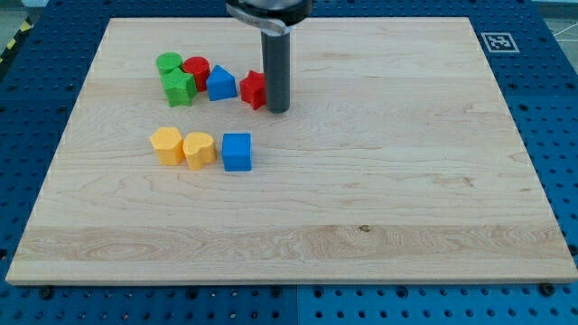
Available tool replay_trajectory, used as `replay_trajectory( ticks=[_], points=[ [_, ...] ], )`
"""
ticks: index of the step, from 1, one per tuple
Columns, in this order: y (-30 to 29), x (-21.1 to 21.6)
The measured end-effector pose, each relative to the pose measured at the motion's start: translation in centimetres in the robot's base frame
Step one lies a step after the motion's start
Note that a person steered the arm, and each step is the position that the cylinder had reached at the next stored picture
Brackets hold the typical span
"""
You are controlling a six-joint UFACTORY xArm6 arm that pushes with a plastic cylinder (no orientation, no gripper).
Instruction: Move blue cube towards center
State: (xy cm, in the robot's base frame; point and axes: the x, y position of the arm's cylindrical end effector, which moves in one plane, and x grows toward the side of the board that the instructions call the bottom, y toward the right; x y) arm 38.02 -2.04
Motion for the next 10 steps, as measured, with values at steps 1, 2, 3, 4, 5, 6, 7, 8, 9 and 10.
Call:
replay_trajectory(
  ticks=[1, 2, 3, 4, 5, 6, 7, 8, 9, 10],
  points=[
    [0.0, -0.4],
    [0.0, -0.4],
    [0.0, -0.4],
    [0.4, 1.6],
    [0.6, 3.8],
    [0.2, 9.7],
    [-0.8, 13.6],
    [-1.0, 13.9],
    [-1.4, 13.9],
    [-4.5, 13.9]
  ],
)
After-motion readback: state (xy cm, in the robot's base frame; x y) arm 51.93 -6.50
